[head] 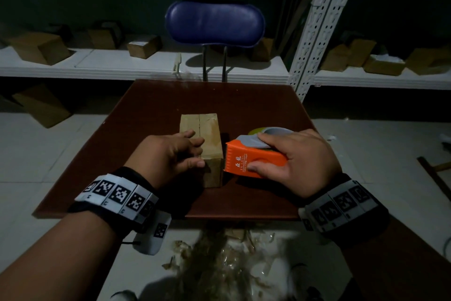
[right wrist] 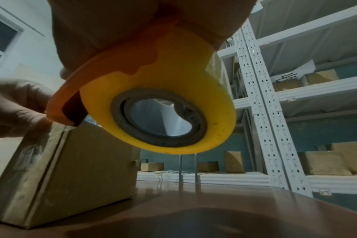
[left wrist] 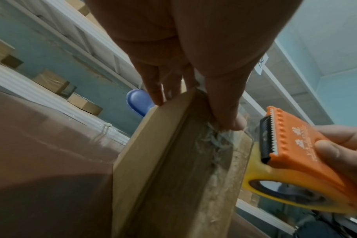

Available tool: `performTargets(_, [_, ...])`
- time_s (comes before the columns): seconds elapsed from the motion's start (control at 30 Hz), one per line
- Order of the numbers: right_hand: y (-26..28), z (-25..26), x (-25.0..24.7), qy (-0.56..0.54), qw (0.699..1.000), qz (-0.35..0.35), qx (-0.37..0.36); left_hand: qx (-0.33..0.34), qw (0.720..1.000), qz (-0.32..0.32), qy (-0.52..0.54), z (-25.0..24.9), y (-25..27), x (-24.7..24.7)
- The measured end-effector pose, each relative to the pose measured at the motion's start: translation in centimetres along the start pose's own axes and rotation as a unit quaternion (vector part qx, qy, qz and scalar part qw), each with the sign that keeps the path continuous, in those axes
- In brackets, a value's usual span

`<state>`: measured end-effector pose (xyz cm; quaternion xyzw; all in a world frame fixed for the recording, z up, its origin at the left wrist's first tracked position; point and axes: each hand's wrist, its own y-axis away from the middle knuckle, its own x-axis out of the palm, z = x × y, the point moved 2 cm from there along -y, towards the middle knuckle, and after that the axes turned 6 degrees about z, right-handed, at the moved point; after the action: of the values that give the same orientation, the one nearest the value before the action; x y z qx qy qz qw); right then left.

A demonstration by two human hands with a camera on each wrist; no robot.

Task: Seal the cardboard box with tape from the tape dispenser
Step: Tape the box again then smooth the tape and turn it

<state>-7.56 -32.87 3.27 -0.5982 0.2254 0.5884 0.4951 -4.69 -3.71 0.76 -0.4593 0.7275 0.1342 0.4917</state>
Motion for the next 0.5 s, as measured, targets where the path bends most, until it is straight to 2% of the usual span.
performTargets(0.37, [0.4, -0.8, -0.3, 0.0, 1.0, -0.008, -0.011, -0.012, 1.0, 0.009, 0.009, -1.0, -0.2, -0.1])
performTargets(0.5, [0.4, -0.9, -0.3, -0.006, 1.0, -0.007, -0.013, 0.004, 1.0, 0.0, 0.012, -0.6, -0.1, 0.0])
